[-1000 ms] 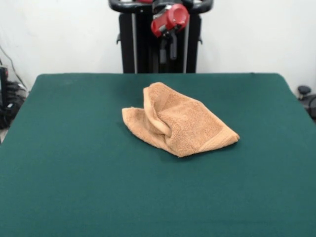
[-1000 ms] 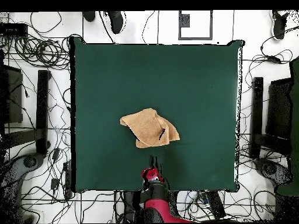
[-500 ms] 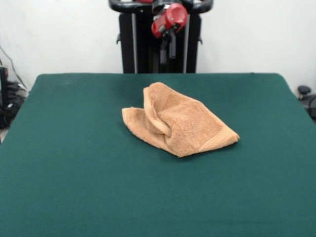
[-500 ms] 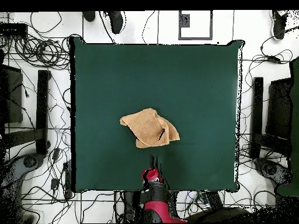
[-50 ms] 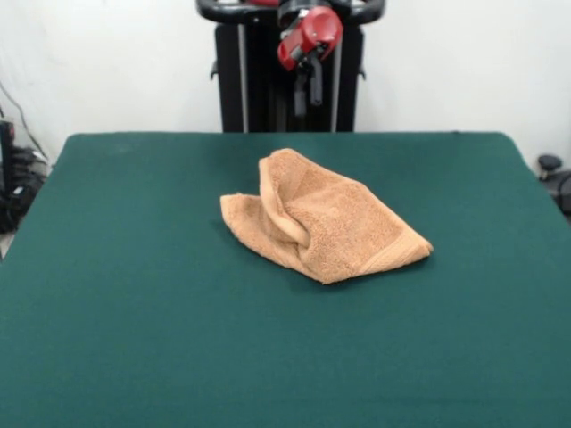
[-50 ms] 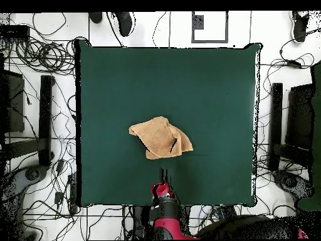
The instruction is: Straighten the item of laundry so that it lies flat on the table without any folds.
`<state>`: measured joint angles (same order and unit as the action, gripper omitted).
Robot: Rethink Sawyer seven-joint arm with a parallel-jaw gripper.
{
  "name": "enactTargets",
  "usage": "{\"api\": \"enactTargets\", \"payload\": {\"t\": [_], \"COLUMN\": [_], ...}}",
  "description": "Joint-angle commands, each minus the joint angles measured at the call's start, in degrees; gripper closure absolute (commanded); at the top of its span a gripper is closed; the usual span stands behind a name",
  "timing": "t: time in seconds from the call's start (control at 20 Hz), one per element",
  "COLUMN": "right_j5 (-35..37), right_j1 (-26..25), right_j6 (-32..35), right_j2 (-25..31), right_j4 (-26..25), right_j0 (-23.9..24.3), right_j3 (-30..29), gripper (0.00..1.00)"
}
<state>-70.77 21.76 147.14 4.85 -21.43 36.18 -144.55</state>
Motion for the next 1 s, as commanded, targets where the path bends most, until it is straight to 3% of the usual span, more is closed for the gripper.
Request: {"api": "enactTargets", "payload": {"t": [0.05,1.0], "right_j5": [-0.1,2.5], "right_j1": [-5.0,-9.8], "right_j6": [12.8,11.4], "right_j2": [6.3,8.2], "right_j4": [-0.4,-4.0], "right_j0": [0.3,2.8], "right_j3": [13.0,19.6], "gripper": [0.0,0.0]}}
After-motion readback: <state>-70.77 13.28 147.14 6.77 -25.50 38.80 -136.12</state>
